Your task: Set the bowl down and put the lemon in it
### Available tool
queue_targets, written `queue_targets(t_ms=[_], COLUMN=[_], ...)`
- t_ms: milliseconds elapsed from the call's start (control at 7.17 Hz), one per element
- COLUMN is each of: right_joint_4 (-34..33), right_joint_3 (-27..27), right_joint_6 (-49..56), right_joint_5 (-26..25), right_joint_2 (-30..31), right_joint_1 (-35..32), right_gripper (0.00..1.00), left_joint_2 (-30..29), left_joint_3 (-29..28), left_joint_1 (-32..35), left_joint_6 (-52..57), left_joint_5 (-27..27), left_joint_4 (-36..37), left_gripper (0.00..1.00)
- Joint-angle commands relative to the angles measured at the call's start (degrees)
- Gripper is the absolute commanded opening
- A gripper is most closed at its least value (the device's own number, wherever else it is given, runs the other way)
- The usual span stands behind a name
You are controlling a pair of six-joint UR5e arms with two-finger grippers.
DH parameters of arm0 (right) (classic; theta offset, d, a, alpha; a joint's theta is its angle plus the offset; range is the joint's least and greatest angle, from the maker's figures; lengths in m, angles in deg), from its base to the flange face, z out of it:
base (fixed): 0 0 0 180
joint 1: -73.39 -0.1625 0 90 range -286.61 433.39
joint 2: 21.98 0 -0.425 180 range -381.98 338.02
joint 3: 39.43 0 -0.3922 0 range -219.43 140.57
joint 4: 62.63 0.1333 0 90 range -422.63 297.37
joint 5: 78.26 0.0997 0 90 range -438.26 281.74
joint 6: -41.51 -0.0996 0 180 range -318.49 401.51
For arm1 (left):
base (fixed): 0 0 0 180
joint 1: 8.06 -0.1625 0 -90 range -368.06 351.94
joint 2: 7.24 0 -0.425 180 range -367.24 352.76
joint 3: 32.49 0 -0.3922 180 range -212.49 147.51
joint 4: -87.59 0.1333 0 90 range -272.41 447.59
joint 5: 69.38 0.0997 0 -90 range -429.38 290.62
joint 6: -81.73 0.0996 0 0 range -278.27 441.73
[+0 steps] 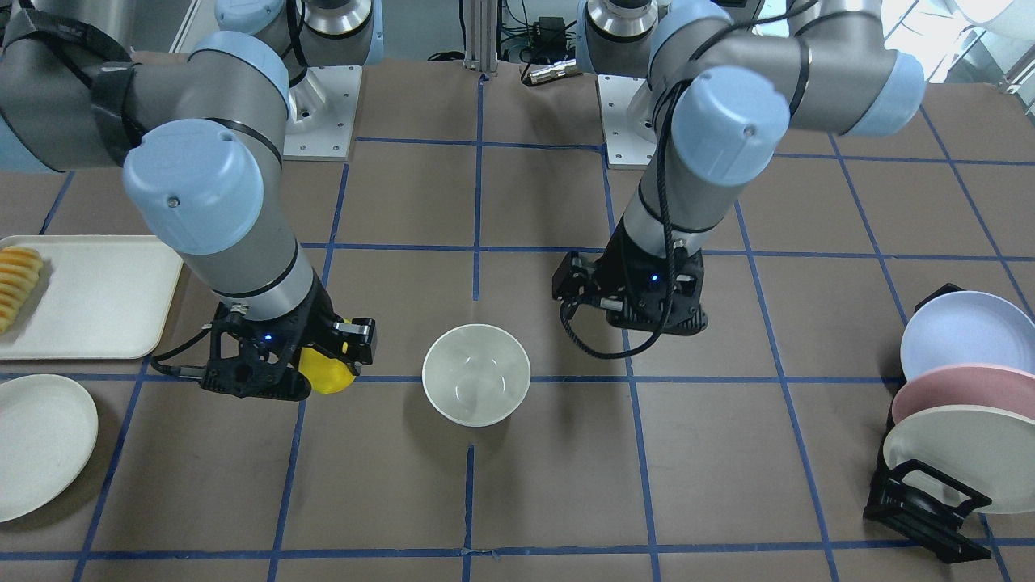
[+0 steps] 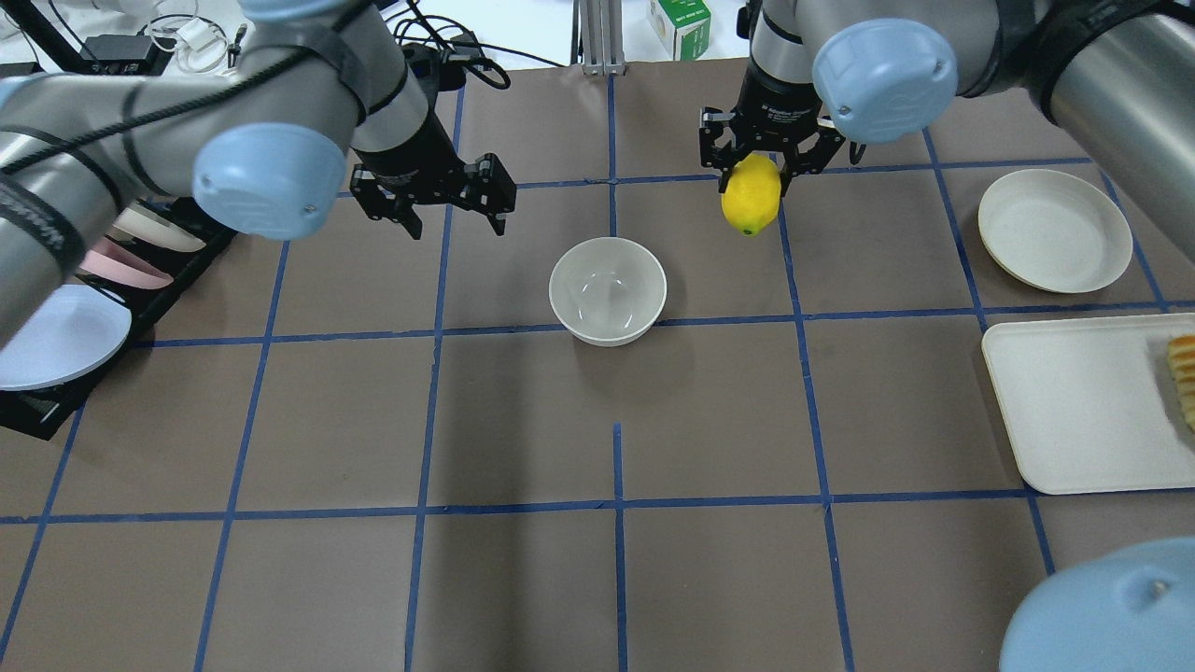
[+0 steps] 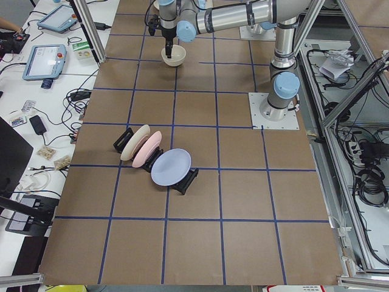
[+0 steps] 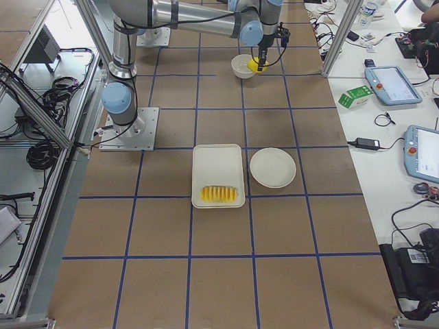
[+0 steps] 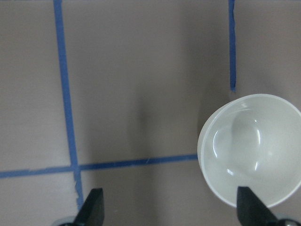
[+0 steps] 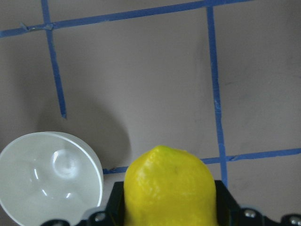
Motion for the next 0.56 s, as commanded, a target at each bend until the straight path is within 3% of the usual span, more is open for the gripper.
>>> queue_targets(t_ms=[0, 419], right_joint_4=[-4.09, -10.08], right_joint_3=[0.17, 0.52], right_joint_6=[-2.55, -6.42], right_joint_5=[1.88, 1.88], right_joint_2=[-3.45, -9.35], right_joint_1=[-5.03, -10.77], right_gripper=[0.00, 0.00], left_joint_2=[7.11, 10.04], left_joint_3=[-2.12, -2.20], left_joint_1=[-2.98, -5.71], left_joint_6=[4.20, 4.48], left_joint_5=[4.57, 4.92], left_joint_4=[-10.40, -11.65], left_gripper=[1.00, 1.00])
